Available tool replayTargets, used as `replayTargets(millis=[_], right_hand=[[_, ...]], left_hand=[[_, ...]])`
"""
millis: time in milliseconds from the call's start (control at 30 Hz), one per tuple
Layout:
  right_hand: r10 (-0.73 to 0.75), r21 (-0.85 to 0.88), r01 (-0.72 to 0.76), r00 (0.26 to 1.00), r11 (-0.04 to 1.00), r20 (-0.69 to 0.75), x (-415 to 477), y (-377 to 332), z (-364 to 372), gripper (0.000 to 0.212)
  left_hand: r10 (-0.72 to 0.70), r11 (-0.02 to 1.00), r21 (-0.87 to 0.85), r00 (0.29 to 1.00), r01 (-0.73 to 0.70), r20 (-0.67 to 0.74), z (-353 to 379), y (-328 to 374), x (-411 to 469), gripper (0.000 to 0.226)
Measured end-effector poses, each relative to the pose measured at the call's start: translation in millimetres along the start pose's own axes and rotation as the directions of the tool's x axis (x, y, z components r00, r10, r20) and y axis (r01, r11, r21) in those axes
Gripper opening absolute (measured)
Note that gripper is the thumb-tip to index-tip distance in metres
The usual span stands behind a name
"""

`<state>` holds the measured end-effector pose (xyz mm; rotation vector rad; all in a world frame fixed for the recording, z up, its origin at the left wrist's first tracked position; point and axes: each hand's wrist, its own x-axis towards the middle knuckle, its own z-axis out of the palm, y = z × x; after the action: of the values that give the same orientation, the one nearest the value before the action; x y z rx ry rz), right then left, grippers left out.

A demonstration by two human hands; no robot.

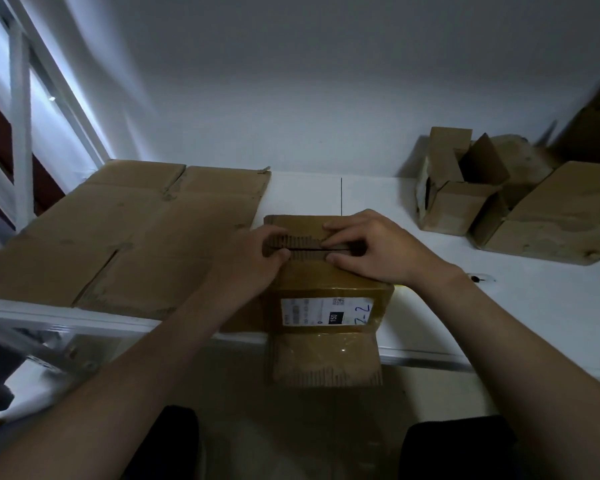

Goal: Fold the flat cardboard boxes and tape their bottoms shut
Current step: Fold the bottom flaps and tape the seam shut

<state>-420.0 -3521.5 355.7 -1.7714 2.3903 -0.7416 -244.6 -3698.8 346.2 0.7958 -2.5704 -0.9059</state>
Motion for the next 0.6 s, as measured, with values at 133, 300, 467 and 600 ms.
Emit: replayTargets(millis=[133,300,467,600], right_hand=[[0.036,0.02,-0.036,0.999,0.999,-0.012,0,-2,3,0.03],[0.107,0.0,-0.107,0.994,0.994,-0.034,3,-2,3,0.028],[0.144,-0.021,-0.145,0.987,0.989,-0.068,0,0,3,0.028],[0.151,0.067,-0.146,0.985,0.987,-0.079,-3,7,-2,0.027]], left_hand=[[0.006,1.0,0.025,1.0,-0.006,-0.03,3,-2,-4,0.039],[0.009,0.997,-0.074,0.996,-0.015,-0.087,13,0,9,0.037],[0.012,0.998,0.062,0.995,-0.006,-0.095,19,15,25,0.031],[0.287,0.894,0.368,0.957,-0.254,-0.036,21,34,30,0.023]])
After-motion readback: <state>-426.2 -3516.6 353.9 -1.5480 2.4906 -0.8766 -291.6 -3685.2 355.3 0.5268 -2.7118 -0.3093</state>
